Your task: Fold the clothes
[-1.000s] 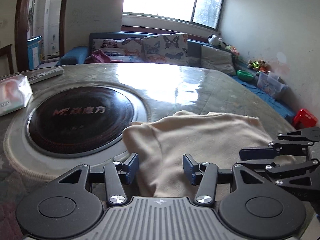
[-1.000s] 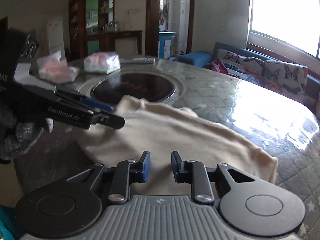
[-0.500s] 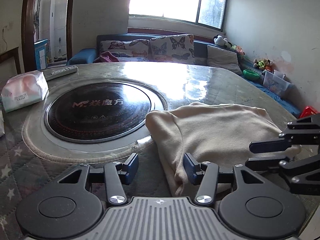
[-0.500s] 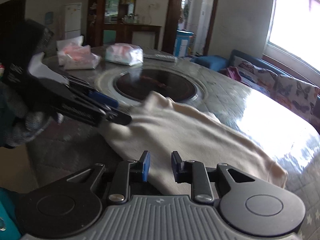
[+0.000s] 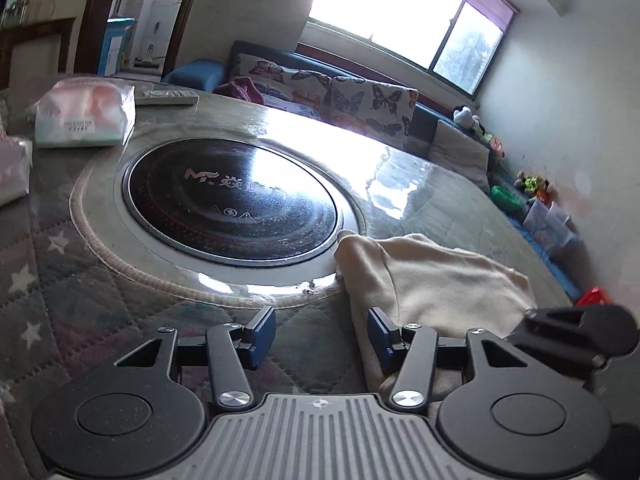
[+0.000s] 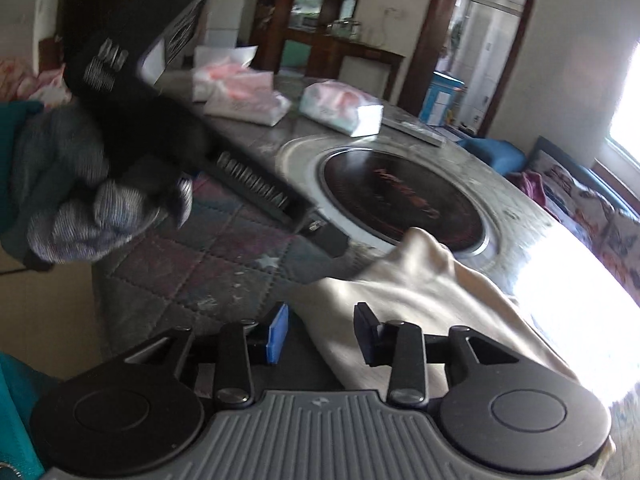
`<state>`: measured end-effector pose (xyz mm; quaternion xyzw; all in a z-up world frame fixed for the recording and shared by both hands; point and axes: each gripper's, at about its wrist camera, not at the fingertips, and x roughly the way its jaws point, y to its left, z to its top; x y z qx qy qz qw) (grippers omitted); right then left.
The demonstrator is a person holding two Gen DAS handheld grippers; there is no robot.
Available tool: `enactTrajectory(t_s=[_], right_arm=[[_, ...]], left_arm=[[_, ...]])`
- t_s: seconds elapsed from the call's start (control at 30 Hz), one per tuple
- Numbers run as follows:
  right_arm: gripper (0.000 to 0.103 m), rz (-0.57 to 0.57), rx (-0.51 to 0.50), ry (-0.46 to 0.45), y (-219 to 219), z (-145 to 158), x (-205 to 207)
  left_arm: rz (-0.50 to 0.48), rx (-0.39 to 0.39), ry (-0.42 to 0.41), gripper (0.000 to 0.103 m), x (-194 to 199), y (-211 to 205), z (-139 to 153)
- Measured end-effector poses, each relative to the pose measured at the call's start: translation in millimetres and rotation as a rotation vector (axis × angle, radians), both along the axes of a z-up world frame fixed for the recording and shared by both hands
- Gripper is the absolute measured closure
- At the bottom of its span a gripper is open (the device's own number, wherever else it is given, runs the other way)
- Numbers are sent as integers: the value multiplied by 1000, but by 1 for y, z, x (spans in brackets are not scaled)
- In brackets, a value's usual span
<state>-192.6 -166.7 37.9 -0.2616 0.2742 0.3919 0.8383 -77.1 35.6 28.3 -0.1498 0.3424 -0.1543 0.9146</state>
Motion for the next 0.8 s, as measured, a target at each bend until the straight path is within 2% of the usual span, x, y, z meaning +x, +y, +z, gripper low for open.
enactTrajectory(t_s=[0.13,0.2,0.27,0.33,0.57,0.6,0.67,0.8], right_arm=[[65,7,-52,-29,14,-11,-1],[65,-8,-39,-3,14,-10,3],[67,-24,-27,21,14,-9,6],[74,-38,-30,20,14,-8,6],[78,-56,-20,21,14,-9,4],[83,-53,-17,21,13,-9,4],[92,-67,33,52,3,-2,9],[95,-94,131,113,-16,12,18]], left_arm=[[0,-80,25,43,1,5,1],[2,-117,38,42,3,7,2],[7,-143,53,41,4,7,1],[12,-168,69,38,5,7,0],[30,-253,125,36,10,7,-3],[35,-267,137,36,11,7,-4],[45,-295,160,35,13,7,-6],[65,-366,194,34,18,5,-9]])
